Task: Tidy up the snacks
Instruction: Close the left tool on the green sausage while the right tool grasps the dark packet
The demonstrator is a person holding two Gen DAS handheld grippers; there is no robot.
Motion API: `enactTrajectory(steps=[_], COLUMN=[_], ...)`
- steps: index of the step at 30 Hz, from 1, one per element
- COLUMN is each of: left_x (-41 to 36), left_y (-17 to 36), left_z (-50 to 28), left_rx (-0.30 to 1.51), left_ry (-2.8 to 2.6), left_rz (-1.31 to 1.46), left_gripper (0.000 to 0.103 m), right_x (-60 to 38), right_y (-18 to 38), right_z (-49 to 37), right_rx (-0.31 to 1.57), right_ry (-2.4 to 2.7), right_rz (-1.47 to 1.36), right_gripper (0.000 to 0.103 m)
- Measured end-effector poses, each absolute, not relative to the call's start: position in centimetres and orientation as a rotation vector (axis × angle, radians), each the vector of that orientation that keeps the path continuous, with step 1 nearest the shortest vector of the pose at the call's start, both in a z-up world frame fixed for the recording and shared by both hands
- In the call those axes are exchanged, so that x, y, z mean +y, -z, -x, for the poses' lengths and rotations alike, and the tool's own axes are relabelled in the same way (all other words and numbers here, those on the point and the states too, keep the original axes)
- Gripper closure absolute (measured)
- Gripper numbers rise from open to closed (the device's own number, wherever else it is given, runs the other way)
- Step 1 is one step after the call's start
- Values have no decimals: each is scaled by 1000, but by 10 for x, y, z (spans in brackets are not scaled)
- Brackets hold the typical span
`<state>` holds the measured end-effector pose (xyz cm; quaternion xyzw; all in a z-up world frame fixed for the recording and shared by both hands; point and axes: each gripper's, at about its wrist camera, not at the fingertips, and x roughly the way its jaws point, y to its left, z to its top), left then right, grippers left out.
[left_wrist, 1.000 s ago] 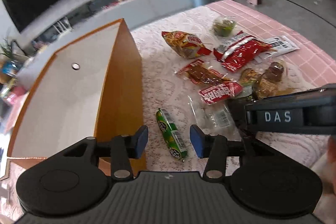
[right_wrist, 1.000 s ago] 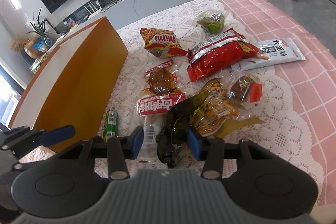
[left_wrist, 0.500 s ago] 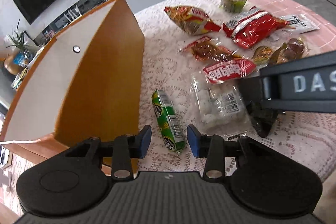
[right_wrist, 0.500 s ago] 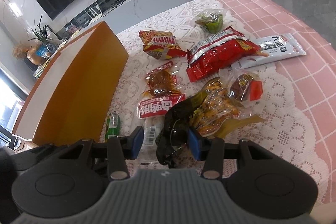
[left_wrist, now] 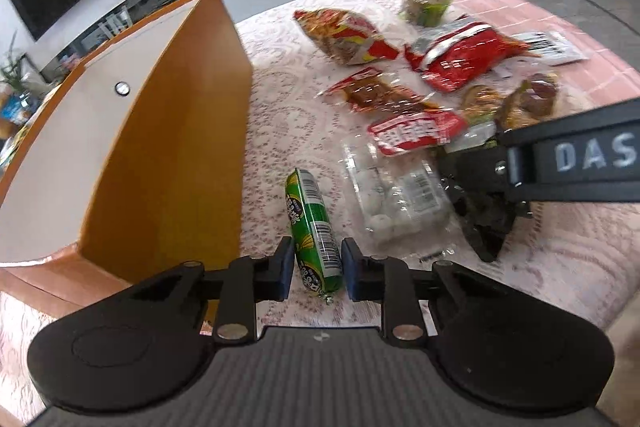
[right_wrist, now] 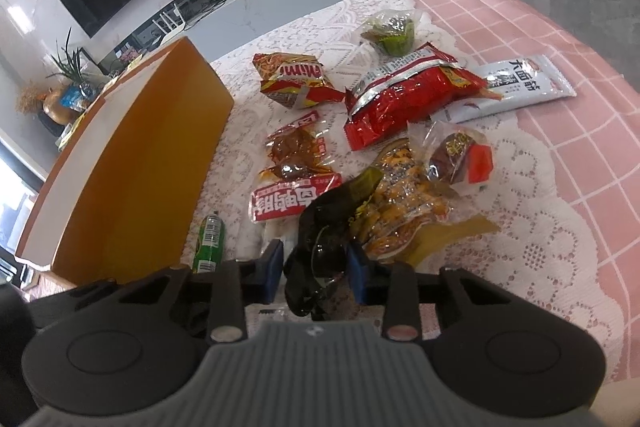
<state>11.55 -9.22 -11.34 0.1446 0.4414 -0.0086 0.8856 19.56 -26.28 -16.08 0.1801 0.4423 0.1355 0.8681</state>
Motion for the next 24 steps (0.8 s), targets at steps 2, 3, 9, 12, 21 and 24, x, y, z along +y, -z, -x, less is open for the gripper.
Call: enactTrajectory(steps=[2, 3, 9, 12, 21, 24], left_x=[-90, -89, -74, -69, -78, -82], left_y=[107, 105, 104, 106, 116, 119], left_z=[-108, -106, -107, -111, -117, -119], left_rx=[913, 919, 1014, 1023, 969, 951], left_ry=[64, 89, 145, 144, 107, 93], left_rz=[-315, -316, -251, -216, -248, -275], left_gripper=[76, 76, 76, 75, 52, 51], right_x=[-261, -260, -252, -251, -252, -252], right_y=[157, 156, 155, 159, 164, 167], right_z=[-191, -188, -179, -182, -189, -191], right_rx=[934, 941, 986, 1009, 1025, 1041], right_ry=[-292, -300, -306, -281, -272, -272], right_rz=[-347, -338, -285, -273, -313, -321], right_gripper=[71, 71, 70, 67, 64, 64])
